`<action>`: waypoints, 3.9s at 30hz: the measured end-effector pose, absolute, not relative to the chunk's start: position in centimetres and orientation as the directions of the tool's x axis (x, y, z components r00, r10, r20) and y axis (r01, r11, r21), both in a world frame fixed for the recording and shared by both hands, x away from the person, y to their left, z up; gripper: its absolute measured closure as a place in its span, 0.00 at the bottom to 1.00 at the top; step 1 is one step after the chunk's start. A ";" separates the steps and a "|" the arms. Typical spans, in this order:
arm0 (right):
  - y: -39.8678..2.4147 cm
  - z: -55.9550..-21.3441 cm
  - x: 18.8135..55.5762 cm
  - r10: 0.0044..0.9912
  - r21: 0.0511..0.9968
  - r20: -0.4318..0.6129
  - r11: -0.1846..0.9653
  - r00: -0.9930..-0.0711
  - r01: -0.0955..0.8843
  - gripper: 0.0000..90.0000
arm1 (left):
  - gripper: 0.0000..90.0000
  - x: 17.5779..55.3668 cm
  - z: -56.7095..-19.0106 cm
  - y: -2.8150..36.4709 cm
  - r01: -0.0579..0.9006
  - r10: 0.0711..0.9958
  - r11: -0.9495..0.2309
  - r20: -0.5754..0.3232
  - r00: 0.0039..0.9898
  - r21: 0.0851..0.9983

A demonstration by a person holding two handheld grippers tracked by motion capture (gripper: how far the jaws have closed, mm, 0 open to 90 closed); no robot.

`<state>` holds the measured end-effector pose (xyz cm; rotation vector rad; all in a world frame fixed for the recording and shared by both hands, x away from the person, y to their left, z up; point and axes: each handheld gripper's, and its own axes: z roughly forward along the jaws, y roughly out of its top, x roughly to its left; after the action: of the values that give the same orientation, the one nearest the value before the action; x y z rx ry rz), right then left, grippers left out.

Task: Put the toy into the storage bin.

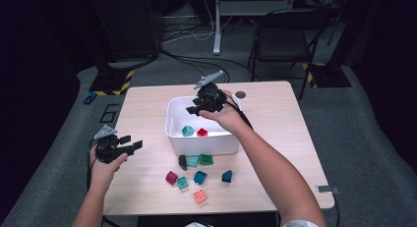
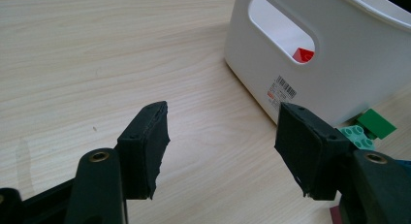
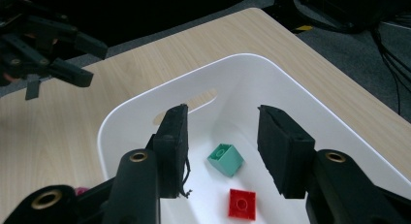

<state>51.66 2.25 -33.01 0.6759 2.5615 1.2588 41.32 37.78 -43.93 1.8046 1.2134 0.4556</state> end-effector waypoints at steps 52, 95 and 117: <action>-1.4 -43.8 41.1 0.410 0.800 0.053 0.529 -0.911 0.285 0.63 | 0.40 41.7 -44.2 37.3 0.562 0.869 -0.140 -0.170 0.464 0.815; 0.6 -50.2 42.5 0.403 0.700 0.117 0.615 -0.908 0.363 0.67 | 0.40 41.6 -44.3 37.3 0.564 0.870 -0.142 -0.170 0.464 0.814; 0.1 -49.3 42.4 0.415 0.740 0.078 0.585 -0.906 0.332 0.60 | 0.40 41.7 -44.5 37.2 0.564 0.871 -0.136 -0.173 0.460 0.814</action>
<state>42.37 0.14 -49.28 0.6397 2.7041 1.2290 41.66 37.21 -44.45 1.8220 1.2162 0.4342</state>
